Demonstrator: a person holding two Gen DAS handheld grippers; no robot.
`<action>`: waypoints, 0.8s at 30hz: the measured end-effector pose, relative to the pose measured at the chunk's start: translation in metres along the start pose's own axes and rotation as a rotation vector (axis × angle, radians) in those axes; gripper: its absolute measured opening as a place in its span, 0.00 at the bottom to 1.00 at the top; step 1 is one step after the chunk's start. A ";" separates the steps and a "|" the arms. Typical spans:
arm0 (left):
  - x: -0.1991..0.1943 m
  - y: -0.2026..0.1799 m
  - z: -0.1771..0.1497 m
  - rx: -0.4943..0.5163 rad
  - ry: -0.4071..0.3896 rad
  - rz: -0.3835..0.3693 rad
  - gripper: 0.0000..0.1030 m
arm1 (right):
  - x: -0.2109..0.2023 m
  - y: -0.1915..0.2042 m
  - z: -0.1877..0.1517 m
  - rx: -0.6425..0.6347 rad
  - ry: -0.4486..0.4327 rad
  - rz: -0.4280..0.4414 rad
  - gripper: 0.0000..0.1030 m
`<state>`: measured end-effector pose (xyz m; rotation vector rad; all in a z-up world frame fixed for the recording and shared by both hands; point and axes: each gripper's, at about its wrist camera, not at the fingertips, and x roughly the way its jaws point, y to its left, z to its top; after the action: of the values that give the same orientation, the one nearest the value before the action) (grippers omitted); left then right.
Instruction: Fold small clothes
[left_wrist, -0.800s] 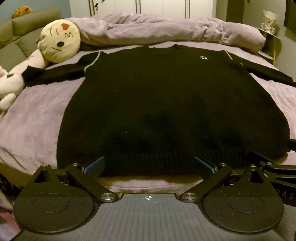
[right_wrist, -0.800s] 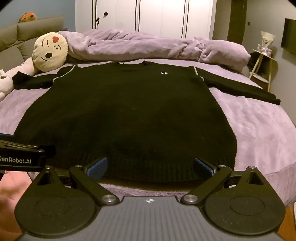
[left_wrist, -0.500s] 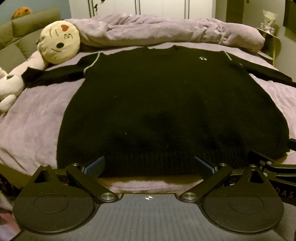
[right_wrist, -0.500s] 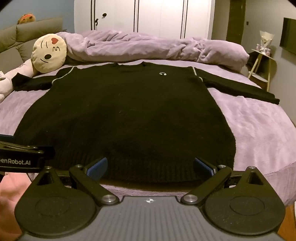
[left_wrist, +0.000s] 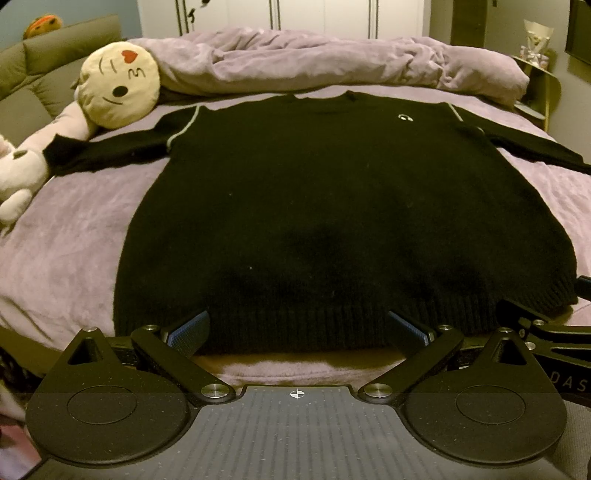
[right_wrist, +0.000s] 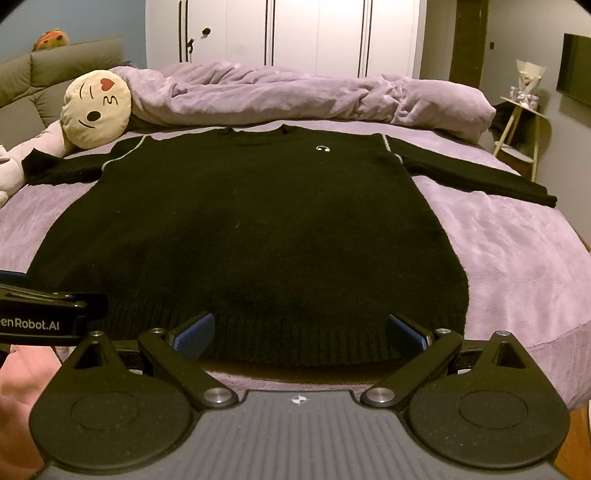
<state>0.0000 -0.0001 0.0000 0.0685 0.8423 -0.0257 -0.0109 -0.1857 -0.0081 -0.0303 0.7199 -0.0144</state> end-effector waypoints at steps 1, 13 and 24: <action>0.000 0.000 0.000 0.000 0.000 0.000 1.00 | 0.000 0.000 0.000 0.001 0.000 0.000 0.96; 0.000 0.000 0.000 -0.001 0.000 0.001 1.00 | 0.000 0.000 0.000 0.005 -0.001 0.001 0.96; 0.000 0.000 0.000 -0.001 0.001 0.001 1.00 | -0.001 0.001 0.001 0.007 -0.004 0.004 0.96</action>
<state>-0.0001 0.0002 0.0001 0.0679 0.8432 -0.0241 -0.0110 -0.1851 -0.0062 -0.0223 0.7164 -0.0125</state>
